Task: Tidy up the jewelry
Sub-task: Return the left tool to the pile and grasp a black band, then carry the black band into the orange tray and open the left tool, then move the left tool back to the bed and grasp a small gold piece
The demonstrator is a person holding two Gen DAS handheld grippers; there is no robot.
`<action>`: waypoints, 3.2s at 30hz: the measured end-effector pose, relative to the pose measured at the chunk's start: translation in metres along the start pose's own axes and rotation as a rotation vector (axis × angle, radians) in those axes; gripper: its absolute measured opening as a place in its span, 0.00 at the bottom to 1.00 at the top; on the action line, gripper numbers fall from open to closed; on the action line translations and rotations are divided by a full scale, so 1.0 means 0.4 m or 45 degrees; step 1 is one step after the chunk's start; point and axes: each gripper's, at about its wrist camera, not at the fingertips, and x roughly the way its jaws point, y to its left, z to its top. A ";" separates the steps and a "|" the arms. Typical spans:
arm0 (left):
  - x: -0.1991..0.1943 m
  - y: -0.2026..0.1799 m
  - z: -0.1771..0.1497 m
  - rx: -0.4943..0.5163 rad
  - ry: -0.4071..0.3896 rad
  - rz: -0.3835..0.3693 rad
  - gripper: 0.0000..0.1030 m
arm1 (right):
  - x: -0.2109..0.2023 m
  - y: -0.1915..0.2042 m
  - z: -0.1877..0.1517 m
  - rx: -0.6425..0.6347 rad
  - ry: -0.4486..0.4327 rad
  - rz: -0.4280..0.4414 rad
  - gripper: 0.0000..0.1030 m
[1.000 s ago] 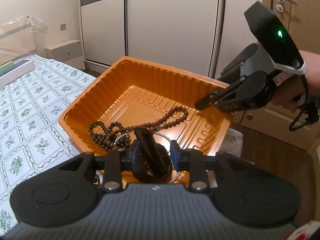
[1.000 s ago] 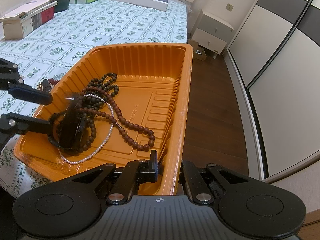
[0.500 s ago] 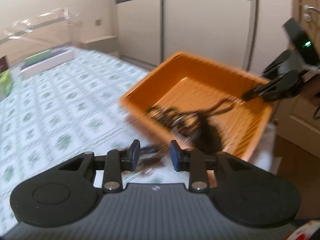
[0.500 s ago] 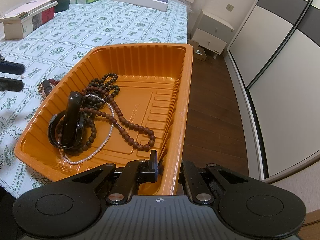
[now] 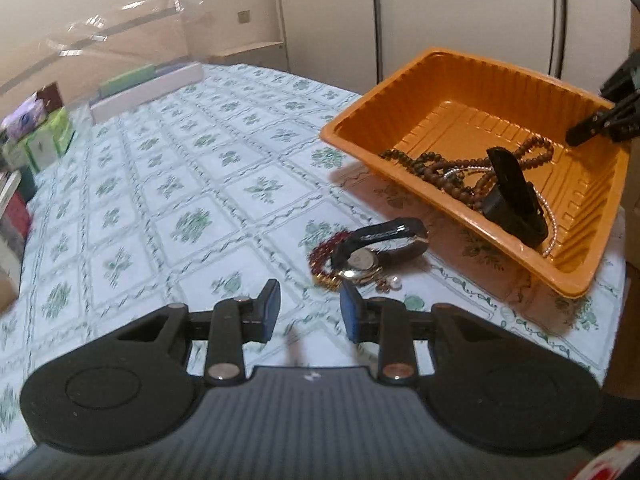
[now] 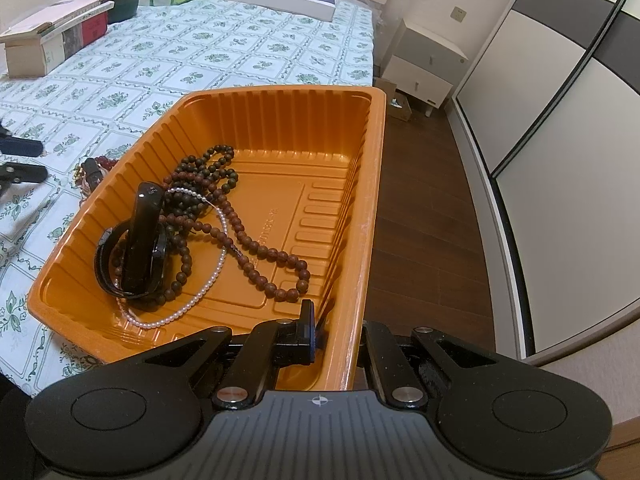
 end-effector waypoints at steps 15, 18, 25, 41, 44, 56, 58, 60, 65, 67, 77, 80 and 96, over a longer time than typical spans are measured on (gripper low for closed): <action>0.110 -0.116 0.046 0.400 -0.044 0.013 0.26 | 0.007 -0.005 -0.002 0.011 0.004 0.006 0.05; 0.109 -0.109 0.051 0.373 -0.040 0.017 0.16 | 0.008 -0.005 -0.002 0.011 0.003 0.006 0.05; 0.078 -0.064 0.061 0.263 -0.031 -0.006 0.06 | 0.008 -0.006 -0.003 0.011 0.001 0.005 0.05; -0.043 -0.041 0.104 0.115 -0.099 -0.127 0.06 | 0.003 -0.008 -0.001 0.009 -0.002 0.004 0.05; -0.054 -0.068 0.118 0.101 -0.103 -0.200 0.06 | 0.003 -0.008 -0.001 0.008 -0.002 0.005 0.05; -0.041 -0.199 0.148 0.126 -0.103 -0.358 0.06 | 0.003 -0.007 -0.002 0.010 -0.001 0.006 0.05; -0.036 -0.212 0.152 0.126 -0.099 -0.373 0.06 | 0.003 -0.008 -0.002 0.010 -0.002 0.006 0.05; -0.030 -0.224 0.157 0.125 -0.096 -0.387 0.06 | 0.003 -0.008 -0.002 0.009 -0.002 0.005 0.05; -0.015 -0.245 0.161 0.128 -0.073 -0.410 0.06 | 0.003 -0.008 -0.003 0.010 -0.002 0.006 0.05; -0.010 -0.250 0.162 0.130 -0.065 -0.413 0.06 | 0.003 -0.009 -0.003 0.009 -0.002 0.006 0.05; -0.029 -0.221 0.149 0.092 -0.095 -0.397 0.20 | 0.000 -0.008 -0.002 0.011 -0.004 0.008 0.05; -0.044 -0.179 0.140 0.046 -0.107 -0.354 0.20 | 0.000 -0.008 -0.003 0.010 -0.002 0.006 0.05; -0.049 -0.001 0.000 -0.108 -0.006 -0.047 0.21 | -0.007 -0.010 -0.002 0.009 -0.002 0.005 0.05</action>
